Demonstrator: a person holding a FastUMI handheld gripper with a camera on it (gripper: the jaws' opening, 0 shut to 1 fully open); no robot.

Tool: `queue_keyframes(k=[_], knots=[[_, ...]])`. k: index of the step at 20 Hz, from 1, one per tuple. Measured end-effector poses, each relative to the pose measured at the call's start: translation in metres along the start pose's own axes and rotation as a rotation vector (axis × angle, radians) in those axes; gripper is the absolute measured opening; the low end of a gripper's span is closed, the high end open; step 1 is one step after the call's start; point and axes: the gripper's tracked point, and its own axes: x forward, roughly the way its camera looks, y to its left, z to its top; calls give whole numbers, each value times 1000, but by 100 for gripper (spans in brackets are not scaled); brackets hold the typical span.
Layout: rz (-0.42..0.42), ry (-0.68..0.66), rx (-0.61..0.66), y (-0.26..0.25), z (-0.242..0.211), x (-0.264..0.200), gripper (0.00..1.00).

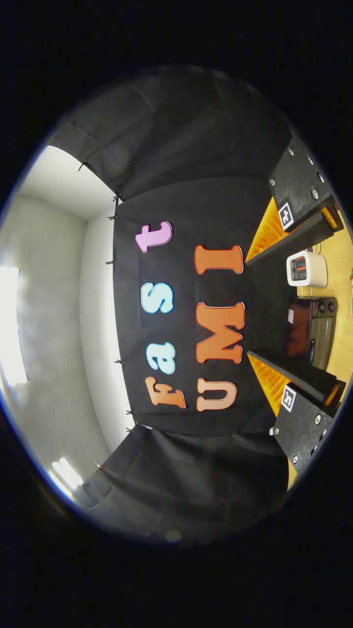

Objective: Open the toaster oven, put the food inside, and close the toaster oven door.

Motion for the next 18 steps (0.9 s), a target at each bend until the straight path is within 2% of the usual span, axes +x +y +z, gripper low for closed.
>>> queue_keyframes(k=[12, 18], knots=[[27, -8, -15, 16, 3, 0, 98], [52, 7, 10, 34, -11, 8, 98]])
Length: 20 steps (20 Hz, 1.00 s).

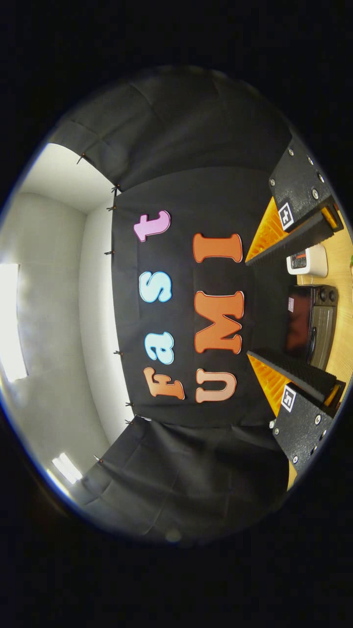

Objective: Open the toaster oven, put the food inside, and close the toaster oven door.

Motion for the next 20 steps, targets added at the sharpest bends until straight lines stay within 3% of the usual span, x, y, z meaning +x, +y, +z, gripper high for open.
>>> queue_keyframes(k=[10, 20], knots=[[70, 97, 52, 47, -60, 28, 98], [134, 247, 143, 94, -162, 67, 99]])
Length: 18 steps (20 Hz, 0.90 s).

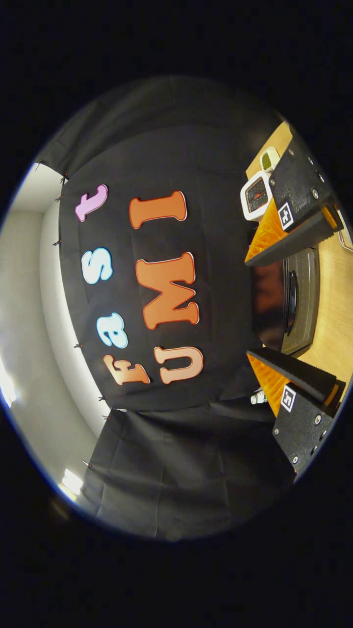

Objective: Open the toaster oven, put the food inside, and close the toaster oven door.

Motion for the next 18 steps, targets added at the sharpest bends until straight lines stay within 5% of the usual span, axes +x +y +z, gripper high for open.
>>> queue_keyframes(k=[10, 18], knots=[[-93, 177, -66, -6, -102, 67, 99], [-193, 243, -87, -22, -140, 108, 99]])
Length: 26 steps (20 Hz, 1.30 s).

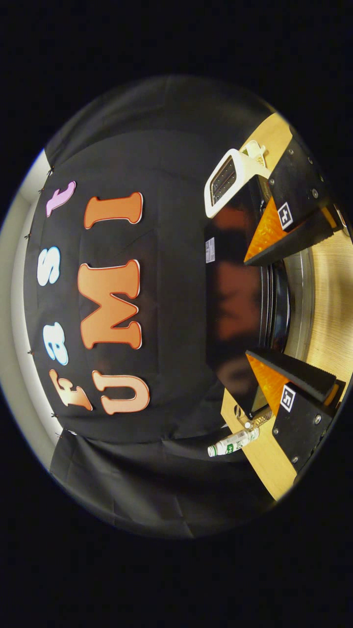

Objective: Open the toaster oven, put the food inside, and close the toaster oven door.

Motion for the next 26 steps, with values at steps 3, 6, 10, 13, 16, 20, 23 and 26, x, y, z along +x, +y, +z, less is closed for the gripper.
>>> queue_keyframes(k=[3, 6, 10, 13, 16, 20, 23, 26], knots=[[-21, -4, -13, -4, -3, -2, 99], [-13, -45, 6, -5, -9, -11, 99], [13, -122, 9, -4, -15, -31, 97], [31, -127, 6, -4, -25, -53, 93], [100, -97, 60, 4, -46, -83, 90], [227, 156, 170, 24, -112, -98, 90], [197, 196, 144, 12, -138, -99, 89], [185, 213, 99, 12, -152, -100, 89]])
